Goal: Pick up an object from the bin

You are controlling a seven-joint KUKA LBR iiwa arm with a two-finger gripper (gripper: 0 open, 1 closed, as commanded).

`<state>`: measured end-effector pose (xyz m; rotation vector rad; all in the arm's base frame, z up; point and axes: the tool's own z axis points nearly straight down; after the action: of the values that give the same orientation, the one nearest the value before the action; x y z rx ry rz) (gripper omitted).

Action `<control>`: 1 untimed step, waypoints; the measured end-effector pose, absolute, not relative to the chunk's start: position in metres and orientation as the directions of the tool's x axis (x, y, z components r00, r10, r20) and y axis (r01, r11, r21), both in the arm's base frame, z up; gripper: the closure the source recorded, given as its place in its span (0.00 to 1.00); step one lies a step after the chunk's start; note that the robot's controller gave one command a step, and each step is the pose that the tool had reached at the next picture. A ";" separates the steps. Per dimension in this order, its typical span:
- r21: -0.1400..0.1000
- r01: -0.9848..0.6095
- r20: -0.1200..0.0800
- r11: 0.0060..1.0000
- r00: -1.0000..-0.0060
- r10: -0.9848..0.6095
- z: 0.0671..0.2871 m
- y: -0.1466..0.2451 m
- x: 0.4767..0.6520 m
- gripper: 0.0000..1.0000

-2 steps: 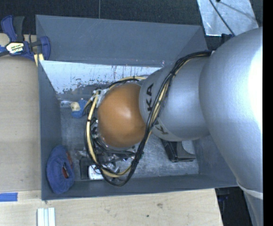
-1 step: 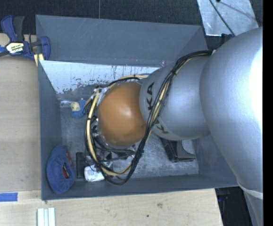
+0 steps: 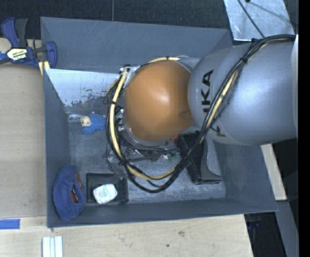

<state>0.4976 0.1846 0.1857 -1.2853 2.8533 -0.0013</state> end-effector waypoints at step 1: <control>-0.001 -0.749 -0.003 0.663 -0.663 -0.749 0.181 0.184 0.496 0.00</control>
Offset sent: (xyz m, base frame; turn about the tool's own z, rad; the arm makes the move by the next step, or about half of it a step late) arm 0.0000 0.0000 0.0000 0.0000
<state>0.4955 0.1844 0.1808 -1.2887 2.8620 0.0009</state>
